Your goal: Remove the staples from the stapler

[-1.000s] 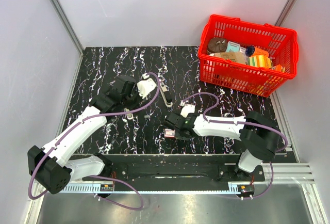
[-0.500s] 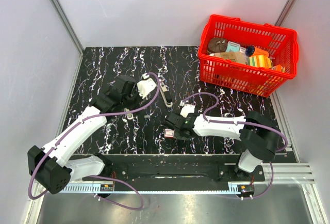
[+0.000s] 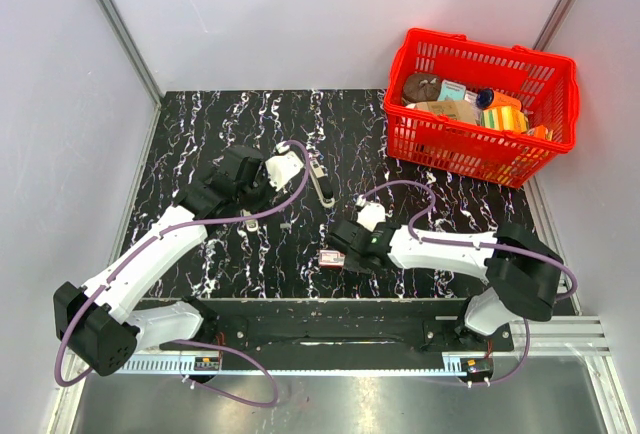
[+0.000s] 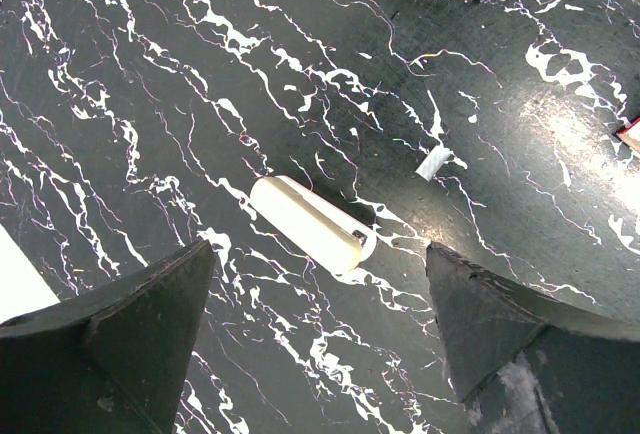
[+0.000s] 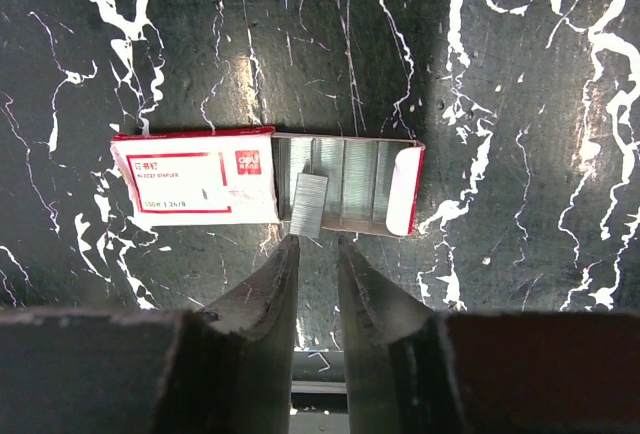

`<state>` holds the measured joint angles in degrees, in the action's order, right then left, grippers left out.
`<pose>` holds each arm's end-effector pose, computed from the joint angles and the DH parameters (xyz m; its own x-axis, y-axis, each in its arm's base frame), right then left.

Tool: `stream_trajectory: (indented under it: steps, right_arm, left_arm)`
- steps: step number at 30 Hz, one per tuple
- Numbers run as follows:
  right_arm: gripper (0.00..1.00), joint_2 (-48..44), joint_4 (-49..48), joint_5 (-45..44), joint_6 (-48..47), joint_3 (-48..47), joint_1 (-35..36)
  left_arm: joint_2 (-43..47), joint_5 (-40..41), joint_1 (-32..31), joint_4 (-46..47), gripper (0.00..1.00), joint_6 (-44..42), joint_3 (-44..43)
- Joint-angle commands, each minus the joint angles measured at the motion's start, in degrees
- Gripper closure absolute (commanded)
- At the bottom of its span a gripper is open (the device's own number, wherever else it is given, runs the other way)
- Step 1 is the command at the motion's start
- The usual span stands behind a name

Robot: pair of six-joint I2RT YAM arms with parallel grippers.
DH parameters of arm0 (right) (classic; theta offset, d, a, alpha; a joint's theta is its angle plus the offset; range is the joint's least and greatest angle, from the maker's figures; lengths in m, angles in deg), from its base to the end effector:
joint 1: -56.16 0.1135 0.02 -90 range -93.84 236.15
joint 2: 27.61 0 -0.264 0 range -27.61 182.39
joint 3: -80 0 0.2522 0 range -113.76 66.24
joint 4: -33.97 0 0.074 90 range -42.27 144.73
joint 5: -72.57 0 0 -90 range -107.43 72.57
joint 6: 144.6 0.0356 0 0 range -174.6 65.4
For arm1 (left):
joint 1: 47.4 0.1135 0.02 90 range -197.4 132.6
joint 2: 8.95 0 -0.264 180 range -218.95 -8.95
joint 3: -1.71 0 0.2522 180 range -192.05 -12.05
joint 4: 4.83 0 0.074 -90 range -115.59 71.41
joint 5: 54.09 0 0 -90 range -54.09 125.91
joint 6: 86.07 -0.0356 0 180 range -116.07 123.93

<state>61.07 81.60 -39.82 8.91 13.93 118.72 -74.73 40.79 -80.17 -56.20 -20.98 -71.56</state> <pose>0.1424 0.2448 0.1798 -0.8748 0.1111 -0.4716 0.0486 0.9886 0.1427 0.2040 -0.1277 0.3113 -0.3232 0.7071 -0.6289 0.6879 0.6319 0.3571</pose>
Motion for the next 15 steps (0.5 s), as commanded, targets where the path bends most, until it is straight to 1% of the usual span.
stream_trajectory:
  steps: [1, 15]
  right_arm:
    - [0.73, -2.38, -1.26, -0.02, 0.83, 0.90, 0.10]
    - [0.73, -0.97, -1.17, 0.16, -0.05, 0.11, 0.10]
  left_arm:
    - [1.00, -0.75, 0.25, 2.10, 0.07, 1.18, -1.05]
    - [0.74, -0.23, 0.17, 2.10, 0.07, 0.47, -1.40]
